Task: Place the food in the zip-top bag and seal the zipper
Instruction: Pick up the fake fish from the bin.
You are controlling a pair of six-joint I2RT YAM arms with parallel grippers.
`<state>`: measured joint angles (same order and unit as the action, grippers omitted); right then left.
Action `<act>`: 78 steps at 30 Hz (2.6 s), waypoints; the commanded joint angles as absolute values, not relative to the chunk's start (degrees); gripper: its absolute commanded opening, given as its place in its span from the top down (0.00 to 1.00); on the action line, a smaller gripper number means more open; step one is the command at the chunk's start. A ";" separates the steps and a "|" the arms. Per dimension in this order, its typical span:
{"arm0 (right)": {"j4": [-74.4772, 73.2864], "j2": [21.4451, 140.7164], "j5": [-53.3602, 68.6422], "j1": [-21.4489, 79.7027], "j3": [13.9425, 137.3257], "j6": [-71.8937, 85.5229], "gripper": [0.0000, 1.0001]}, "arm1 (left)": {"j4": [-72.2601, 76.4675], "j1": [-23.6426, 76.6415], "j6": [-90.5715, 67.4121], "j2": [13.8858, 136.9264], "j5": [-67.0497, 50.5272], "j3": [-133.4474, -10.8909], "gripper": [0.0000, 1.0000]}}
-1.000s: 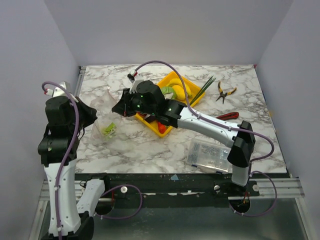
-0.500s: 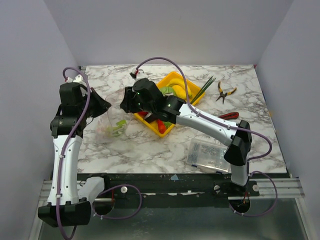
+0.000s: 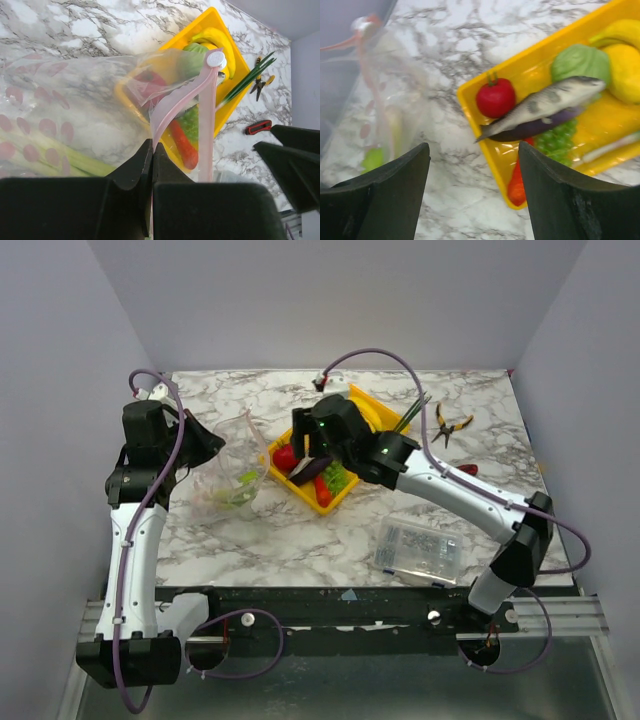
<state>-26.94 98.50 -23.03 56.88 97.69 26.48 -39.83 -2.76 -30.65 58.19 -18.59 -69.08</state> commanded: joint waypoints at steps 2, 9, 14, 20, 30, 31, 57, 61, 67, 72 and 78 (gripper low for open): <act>-19.64 91.94 -26.52 50.37 85.29 29.25 0.26 | -36.59 -2.72 -29.54 57.13 -18.04 -67.11 1.00; -14.93 95.95 -22.22 43.92 79.22 40.39 0.24 | -35.16 -2.75 -29.42 55.92 -19.84 -63.63 1.00; -2.13 96.67 -18.92 40.30 72.06 47.36 0.24 | -33.88 -2.73 -30.12 55.63 -21.99 -61.55 1.00; 2.53 100.47 -12.49 34.54 72.15 50.60 0.27 | -32.87 -2.75 -30.94 55.28 -24.52 -60.73 1.00; 5.71 108.58 -5.45 32.76 77.98 48.79 0.27 | -32.59 -2.72 -30.94 55.05 -24.88 -60.29 1.00; 5.79 109.29 -5.61 32.78 78.29 49.10 0.27 | -32.60 -2.74 -30.94 55.02 -24.87 -60.29 1.00; 15.51 97.80 -2.55 32.97 70.35 44.20 0.93 | -32.21 -2.73 -31.07 56.29 -25.44 -59.94 1.00; 18.32 90.91 -7.76 35.03 68.34 43.16 1.00 | -31.83 -2.75 -31.44 56.45 -26.50 -59.79 1.00; 32.24 83.62 -18.94 45.52 63.42 35.42 1.00 | -31.92 -2.72 -32.73 57.32 -27.41 -60.31 1.00; 49.39 82.22 -28.90 54.96 58.28 26.26 1.00 | -33.25 -2.73 -32.53 57.20 -24.89 -61.45 1.00; 59.51 84.83 -28.06 58.95 57.25 14.08 1.00 | -32.88 -2.73 -32.43 56.77 -25.44 -61.43 1.00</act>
<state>46.85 83.53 -24.93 58.00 57.87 24.12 -33.47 -2.76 -32.38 57.52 -25.32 -60.14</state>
